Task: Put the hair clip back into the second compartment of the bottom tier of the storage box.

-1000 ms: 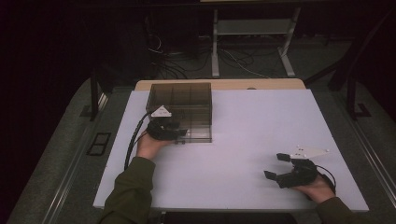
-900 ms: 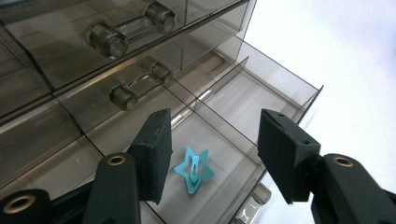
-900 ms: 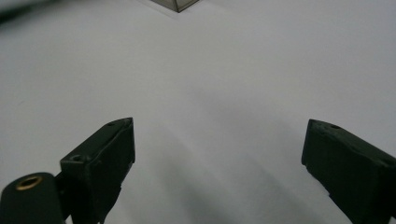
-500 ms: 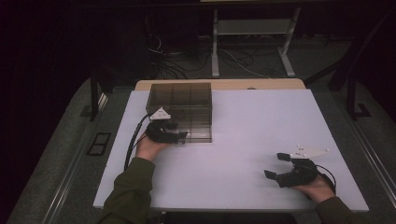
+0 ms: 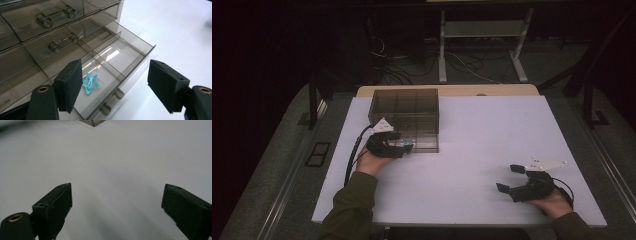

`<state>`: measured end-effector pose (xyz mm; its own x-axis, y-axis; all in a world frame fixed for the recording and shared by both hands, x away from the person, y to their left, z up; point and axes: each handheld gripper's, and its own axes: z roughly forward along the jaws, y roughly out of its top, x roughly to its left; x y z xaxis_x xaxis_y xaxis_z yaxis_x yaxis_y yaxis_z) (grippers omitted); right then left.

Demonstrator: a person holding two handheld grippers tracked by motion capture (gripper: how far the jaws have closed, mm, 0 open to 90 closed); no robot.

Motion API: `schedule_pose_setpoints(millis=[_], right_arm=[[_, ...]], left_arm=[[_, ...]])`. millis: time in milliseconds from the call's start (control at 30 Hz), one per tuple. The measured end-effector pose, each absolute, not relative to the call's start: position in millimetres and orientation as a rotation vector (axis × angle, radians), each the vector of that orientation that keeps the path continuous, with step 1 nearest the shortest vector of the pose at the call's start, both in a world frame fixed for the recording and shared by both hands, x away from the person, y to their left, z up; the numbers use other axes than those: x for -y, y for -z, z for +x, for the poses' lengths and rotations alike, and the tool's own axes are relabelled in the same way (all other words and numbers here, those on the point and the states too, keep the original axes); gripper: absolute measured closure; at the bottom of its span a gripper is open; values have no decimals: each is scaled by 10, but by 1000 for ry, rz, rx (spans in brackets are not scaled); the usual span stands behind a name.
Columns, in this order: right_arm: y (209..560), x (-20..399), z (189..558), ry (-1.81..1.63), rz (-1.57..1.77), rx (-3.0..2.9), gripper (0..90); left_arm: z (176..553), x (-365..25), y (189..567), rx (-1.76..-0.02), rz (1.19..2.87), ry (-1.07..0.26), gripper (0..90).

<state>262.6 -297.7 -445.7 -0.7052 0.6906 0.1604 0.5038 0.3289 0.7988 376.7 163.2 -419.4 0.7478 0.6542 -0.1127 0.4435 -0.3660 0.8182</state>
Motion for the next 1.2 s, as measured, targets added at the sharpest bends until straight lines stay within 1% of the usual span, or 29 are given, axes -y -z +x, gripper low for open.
schedule_pose_setpoints(millis=[433,700,967,1200], right_arm=[[4462,2960,2616,-1312,1083,-2384,89],[4465,2950,2617,-1313,1086,-2385,89],[4464,2954,2614,-1314,1084,-2385,89],[4463,2954,2618,-1312,1082,-2385,89]], left_arm=[[3529,-1656,4222,-818,2012,-294,218],[3446,-1651,4241,-802,2015,-291,199],[3390,-1625,4254,-810,2007,-302,146],[3344,-1631,4243,-806,1998,-315,126]])
